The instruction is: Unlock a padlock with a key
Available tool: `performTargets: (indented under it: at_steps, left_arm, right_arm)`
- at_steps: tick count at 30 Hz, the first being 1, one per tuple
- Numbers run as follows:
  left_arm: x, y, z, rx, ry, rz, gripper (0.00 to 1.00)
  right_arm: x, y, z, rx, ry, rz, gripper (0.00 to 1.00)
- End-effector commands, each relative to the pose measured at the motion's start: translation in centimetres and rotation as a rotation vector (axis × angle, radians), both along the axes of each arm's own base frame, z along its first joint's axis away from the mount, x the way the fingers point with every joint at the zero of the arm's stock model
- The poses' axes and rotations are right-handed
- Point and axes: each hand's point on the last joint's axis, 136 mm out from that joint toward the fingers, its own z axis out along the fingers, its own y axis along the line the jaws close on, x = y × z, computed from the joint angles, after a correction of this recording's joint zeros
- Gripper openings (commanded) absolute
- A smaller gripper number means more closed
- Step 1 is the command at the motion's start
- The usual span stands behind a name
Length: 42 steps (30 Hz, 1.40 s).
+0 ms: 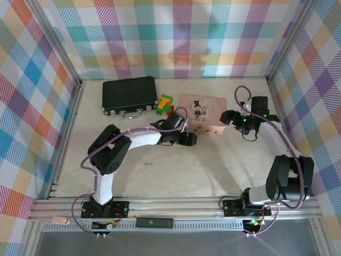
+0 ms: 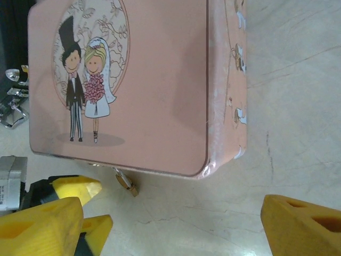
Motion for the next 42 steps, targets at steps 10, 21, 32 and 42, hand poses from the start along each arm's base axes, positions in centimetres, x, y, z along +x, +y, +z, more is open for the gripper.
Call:
performTargets:
  at_steps: [10, 21, 32, 42]
  left_arm:
    - [3.3, -3.9, 0.5, -0.065, -0.122, -0.023, 0.78]
    - [0.7, -5.6, -1.3, -0.053, -0.063, -0.057, 0.58]
    - [-0.2, -3.7, -2.4, -0.005, -0.021, 0.017, 0.29]
    - [-1.4, -2.2, -2.4, -0.013, 0.002, 0.054, 0.29]
  right_arm:
    - [6.5, 0.9, -0.5, -0.005, -0.109, 0.122, 0.85]
    - [8.0, 1.7, -3.3, 0.056, -0.06, 0.148, 0.77]
    - [7.0, 3.5, -4.6, 0.144, -0.026, 0.177, 0.6]
    - [7.7, 6.0, -5.1, 0.091, -0.002, 0.218, 0.61]
